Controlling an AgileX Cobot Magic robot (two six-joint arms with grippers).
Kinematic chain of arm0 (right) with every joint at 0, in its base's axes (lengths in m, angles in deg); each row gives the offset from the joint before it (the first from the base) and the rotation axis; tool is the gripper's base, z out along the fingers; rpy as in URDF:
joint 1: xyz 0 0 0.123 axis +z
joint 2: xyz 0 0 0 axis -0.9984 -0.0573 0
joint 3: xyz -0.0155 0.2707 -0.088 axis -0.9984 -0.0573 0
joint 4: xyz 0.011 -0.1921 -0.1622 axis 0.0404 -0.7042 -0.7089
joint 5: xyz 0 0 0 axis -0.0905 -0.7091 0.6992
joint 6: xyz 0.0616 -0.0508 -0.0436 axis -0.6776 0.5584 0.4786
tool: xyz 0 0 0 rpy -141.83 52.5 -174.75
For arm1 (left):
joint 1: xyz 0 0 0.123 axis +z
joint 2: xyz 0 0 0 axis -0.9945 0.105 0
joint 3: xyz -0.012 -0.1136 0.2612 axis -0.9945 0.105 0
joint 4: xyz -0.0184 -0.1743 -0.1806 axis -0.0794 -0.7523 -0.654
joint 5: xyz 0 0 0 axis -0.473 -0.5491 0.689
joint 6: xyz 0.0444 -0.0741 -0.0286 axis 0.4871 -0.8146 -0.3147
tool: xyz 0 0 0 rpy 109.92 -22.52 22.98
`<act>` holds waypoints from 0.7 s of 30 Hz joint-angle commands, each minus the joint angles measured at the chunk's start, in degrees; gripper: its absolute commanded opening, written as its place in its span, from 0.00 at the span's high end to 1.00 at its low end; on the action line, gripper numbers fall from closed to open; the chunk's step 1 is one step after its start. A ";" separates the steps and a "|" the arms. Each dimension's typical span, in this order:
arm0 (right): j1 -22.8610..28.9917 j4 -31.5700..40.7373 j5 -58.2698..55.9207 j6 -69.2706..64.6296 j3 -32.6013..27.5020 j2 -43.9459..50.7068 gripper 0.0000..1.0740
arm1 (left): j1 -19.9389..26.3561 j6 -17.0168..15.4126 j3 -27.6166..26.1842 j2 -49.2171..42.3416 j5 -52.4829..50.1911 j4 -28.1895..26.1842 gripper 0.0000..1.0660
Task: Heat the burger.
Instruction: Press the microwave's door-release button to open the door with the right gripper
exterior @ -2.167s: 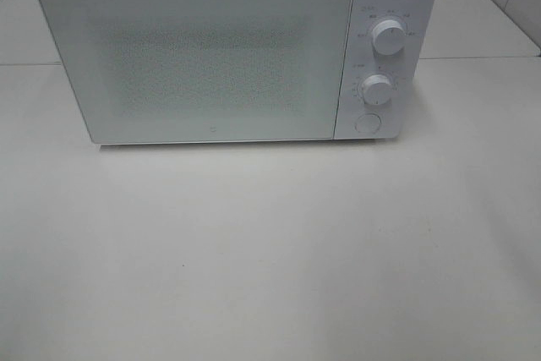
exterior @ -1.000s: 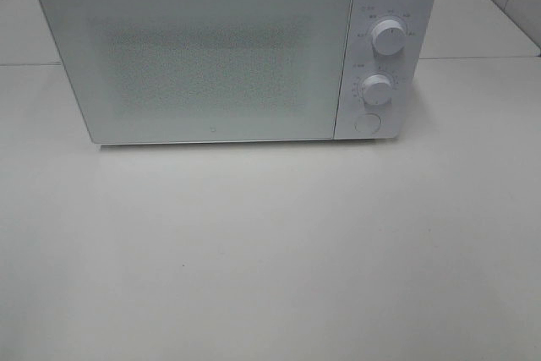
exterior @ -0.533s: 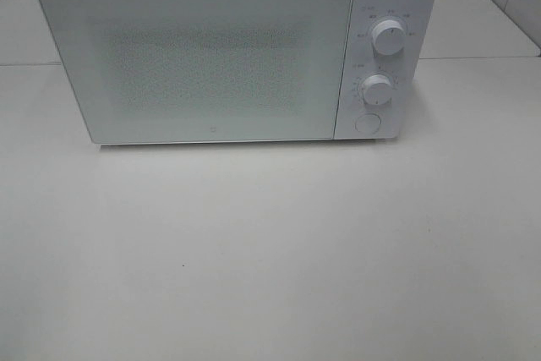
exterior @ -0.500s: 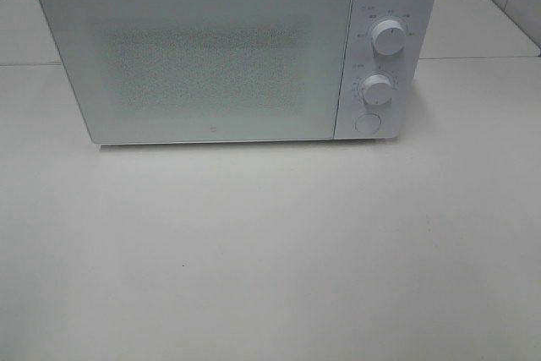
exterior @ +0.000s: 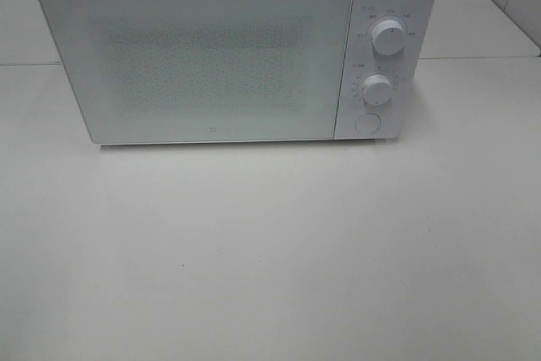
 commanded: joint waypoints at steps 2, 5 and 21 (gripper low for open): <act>-0.17 0.23 0.06 -0.06 -0.11 1.72 0.29 | 0.17 -0.23 0.17 -0.69 -0.92 0.00 0.08; -0.17 0.23 0.06 -0.06 -0.11 1.72 0.29 | 0.17 -0.23 0.17 -0.69 -0.92 0.00 0.08; -0.17 0.23 0.06 -0.06 -0.11 1.72 0.29 | 0.17 -0.23 0.17 -0.69 -0.92 0.00 0.08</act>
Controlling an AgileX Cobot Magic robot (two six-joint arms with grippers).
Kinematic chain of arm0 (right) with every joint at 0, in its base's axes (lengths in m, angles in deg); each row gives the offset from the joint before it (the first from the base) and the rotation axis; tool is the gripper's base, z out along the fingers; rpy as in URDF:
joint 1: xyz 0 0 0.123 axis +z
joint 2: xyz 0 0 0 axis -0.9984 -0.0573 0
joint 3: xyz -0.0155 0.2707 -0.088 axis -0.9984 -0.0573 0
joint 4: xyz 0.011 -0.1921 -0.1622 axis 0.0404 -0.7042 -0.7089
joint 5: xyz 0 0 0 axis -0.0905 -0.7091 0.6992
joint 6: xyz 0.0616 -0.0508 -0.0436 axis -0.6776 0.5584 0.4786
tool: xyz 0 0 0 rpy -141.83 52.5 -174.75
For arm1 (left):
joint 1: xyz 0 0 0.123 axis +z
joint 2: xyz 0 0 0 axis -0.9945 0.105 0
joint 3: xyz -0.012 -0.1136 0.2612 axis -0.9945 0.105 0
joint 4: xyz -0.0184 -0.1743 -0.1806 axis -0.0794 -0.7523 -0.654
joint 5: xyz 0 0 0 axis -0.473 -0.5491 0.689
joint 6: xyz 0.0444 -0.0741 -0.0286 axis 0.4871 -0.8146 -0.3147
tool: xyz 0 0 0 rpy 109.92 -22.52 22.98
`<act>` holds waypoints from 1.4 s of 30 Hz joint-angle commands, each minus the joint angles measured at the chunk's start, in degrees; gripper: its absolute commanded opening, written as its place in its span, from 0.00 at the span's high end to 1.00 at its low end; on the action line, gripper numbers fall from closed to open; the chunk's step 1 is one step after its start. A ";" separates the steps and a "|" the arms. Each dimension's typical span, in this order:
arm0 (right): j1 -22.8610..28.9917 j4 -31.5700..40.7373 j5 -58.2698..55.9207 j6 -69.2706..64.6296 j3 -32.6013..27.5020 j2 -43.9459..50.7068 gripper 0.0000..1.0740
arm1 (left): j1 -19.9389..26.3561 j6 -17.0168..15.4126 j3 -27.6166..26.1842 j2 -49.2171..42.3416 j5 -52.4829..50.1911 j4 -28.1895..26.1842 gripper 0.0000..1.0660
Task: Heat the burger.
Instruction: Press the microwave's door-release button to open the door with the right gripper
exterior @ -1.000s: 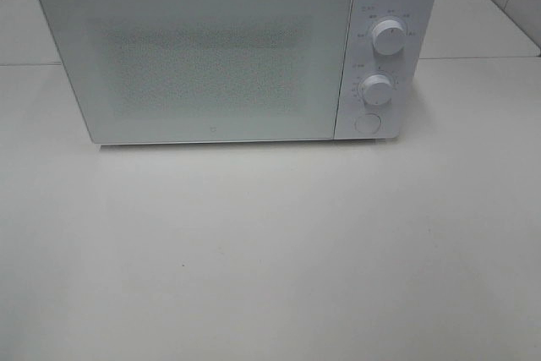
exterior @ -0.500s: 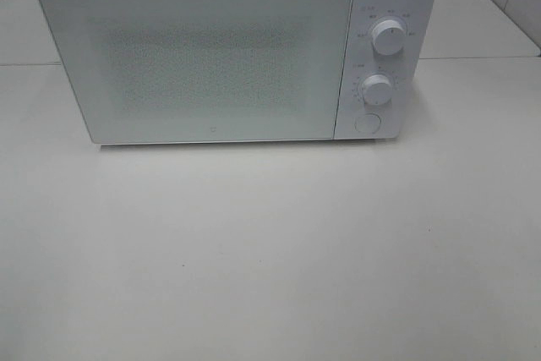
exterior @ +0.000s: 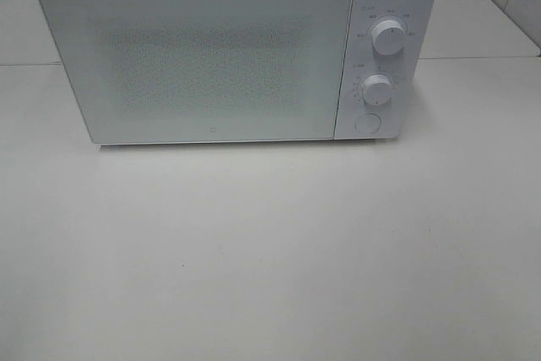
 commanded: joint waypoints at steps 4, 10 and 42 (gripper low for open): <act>-0.17 0.23 0.06 -0.06 -0.11 1.72 0.29 | 0.17 -0.23 0.17 -0.69 -0.92 0.00 0.08; -0.17 0.23 0.06 -0.06 -0.11 1.72 0.29 | 0.17 -0.23 0.17 -0.69 -0.92 0.00 0.08; -0.17 0.29 44.18 -1.55 -4.58 -15.01 0.52 | 0.17 -0.23 0.17 -0.69 -0.92 0.00 0.08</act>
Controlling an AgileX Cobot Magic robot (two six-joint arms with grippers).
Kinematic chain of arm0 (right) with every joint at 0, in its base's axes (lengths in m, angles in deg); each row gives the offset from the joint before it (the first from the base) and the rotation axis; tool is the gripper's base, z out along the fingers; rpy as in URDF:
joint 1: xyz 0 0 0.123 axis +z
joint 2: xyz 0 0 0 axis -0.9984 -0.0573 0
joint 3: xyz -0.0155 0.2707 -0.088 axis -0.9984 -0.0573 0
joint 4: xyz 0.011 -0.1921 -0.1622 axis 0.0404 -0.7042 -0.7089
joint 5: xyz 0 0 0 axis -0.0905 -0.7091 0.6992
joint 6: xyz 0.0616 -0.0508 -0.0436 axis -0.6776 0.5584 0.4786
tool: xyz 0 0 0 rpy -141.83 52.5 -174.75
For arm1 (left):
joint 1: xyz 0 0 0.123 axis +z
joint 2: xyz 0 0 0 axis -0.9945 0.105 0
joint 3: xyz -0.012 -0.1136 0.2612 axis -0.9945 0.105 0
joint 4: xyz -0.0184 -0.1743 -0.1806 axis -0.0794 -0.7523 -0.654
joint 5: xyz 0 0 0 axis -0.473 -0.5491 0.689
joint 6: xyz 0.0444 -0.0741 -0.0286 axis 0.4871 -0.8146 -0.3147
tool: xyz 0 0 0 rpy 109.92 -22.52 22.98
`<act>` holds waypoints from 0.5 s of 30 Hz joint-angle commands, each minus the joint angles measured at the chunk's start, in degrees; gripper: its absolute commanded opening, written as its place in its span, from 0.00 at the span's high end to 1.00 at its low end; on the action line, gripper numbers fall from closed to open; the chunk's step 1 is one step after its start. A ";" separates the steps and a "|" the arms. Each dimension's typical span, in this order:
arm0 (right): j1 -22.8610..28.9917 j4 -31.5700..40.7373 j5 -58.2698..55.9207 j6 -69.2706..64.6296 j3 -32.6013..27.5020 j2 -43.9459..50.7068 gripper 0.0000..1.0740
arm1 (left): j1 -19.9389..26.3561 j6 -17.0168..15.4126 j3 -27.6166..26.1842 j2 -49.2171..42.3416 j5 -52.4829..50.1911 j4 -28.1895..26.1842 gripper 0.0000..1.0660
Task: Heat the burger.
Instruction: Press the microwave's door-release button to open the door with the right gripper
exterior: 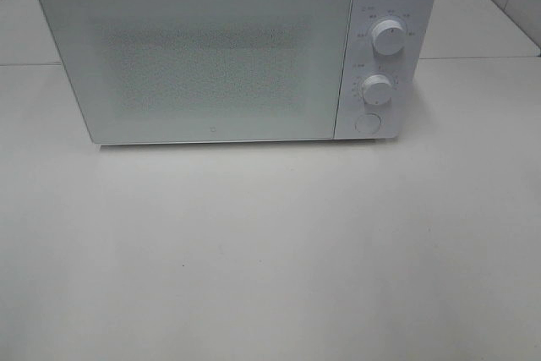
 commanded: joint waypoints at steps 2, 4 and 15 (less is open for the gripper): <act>-0.17 0.06 8.37 -0.23 -1.38 -5.04 0.64 | 0.17 -0.23 0.17 -0.69 -0.92 0.00 0.08; -0.17 0.06 9.17 -0.23 -1.43 -6.42 0.70 | 0.17 -0.23 0.17 -0.69 -0.92 0.00 0.08; -0.17 0.17 25.10 -3.90 -1.95 -23.66 1.00 | 0.17 -0.23 0.17 -0.69 -0.92 0.00 0.08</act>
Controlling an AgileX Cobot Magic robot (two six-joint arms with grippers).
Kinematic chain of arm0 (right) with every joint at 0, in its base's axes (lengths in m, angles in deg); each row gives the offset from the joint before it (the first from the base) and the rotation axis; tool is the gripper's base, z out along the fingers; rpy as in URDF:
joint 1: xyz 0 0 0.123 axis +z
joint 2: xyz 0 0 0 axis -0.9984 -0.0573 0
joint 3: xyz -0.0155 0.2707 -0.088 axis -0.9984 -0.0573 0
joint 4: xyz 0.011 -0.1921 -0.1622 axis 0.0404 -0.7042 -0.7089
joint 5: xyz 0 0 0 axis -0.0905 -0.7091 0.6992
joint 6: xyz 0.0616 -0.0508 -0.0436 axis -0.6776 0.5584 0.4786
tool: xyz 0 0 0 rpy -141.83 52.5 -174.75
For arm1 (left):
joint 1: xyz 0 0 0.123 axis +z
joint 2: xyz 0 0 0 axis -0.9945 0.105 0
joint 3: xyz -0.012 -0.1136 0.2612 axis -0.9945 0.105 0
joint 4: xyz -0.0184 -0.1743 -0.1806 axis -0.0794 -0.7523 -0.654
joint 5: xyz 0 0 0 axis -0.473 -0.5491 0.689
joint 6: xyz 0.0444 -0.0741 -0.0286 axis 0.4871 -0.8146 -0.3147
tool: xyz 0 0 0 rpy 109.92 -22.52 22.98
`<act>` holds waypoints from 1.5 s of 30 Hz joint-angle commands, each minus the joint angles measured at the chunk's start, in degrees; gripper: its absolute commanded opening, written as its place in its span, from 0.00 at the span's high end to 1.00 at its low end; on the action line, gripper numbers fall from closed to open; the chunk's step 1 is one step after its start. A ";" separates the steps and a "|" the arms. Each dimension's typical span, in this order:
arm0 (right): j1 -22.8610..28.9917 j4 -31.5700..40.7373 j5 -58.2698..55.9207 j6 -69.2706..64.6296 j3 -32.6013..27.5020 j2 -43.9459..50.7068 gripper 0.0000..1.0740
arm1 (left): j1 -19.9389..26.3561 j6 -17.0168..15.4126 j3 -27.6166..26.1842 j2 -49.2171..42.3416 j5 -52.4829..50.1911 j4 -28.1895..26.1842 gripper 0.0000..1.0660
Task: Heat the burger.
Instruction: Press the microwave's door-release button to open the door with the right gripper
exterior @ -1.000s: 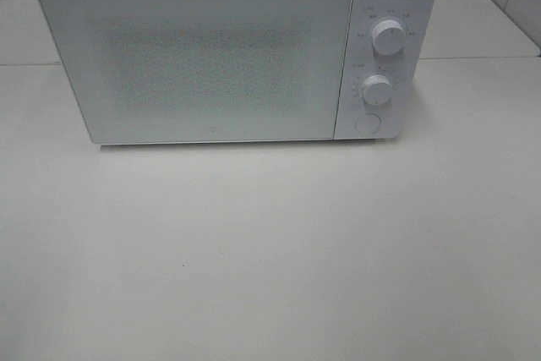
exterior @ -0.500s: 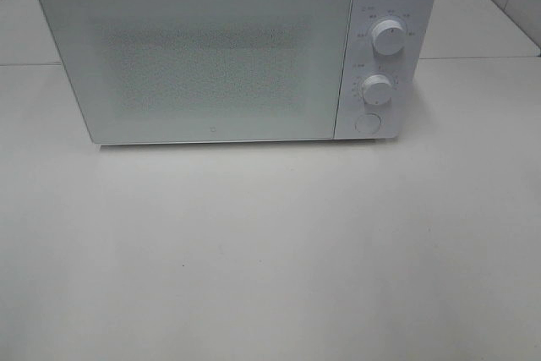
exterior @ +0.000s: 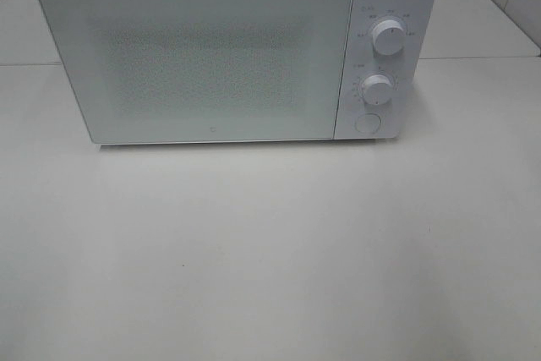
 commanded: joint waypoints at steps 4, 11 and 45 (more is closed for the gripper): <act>-0.17 0.17 15.01 -5.90 -2.98 -7.68 1.00 | 0.17 -0.23 0.17 -0.69 -0.92 0.00 0.08; -0.17 0.17 32.31 -17.07 -8.02 -19.08 1.00 | 0.17 -0.23 0.17 -0.69 -0.92 0.00 0.08; 16.79 14.90 66.52 -75.86 -7.10 -66.86 1.00 | 0.17 -0.23 0.17 -0.69 -0.92 0.00 0.08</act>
